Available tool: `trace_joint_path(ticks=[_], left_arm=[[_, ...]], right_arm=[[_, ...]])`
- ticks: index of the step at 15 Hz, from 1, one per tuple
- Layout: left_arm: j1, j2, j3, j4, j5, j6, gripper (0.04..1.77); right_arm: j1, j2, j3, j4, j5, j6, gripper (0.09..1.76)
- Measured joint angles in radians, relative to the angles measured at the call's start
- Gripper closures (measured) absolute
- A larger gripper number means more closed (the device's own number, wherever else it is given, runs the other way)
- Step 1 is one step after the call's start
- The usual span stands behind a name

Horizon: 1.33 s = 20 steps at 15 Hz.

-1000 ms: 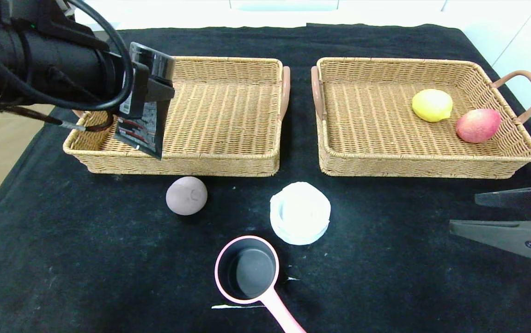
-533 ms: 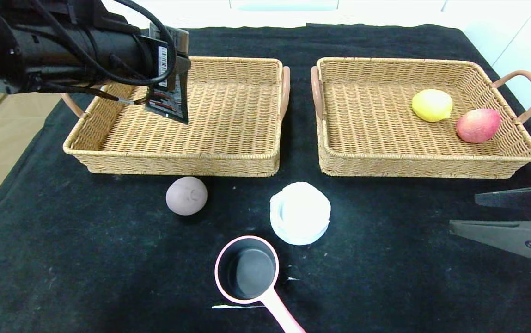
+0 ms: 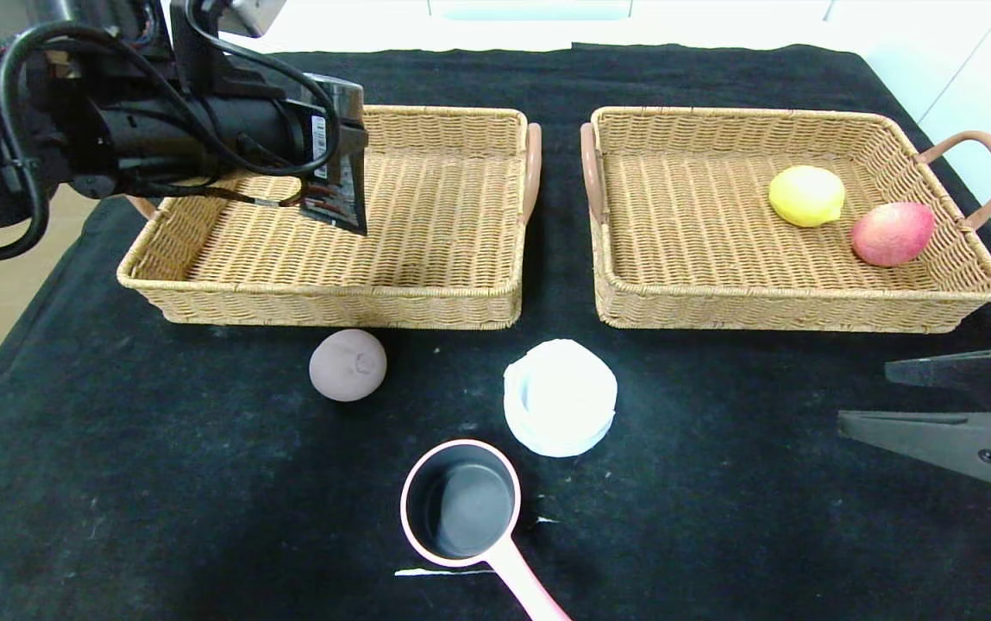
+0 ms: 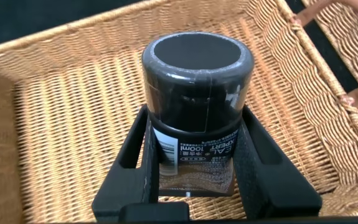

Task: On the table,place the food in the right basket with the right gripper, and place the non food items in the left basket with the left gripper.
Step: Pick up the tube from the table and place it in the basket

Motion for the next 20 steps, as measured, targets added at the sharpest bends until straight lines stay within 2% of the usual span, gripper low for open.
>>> trace_joint_path(ticks=[2,6,13,20], left_arm=[[0.023,0.011,0.003,-0.027,-0.054,-0.003,1.06],[0.036,0.025,0.01,-0.04,-0.062,-0.001,1.06],[0.046,0.03,0.012,-0.039,-0.067,-0.001,0.53],[0.044,0.026,0.013,-0.025,-0.054,-0.002,0.28]], right_arm=[[0.0,0.0,0.0,0.001,0.0,0.0,0.15],[0.0,0.001,0.0,0.0,0.0,0.0,0.15],[0.0,0.002,0.0,0.001,0.0,0.0,0.15],[0.0,0.002,0.0,0.001,0.0,0.0,0.15]])
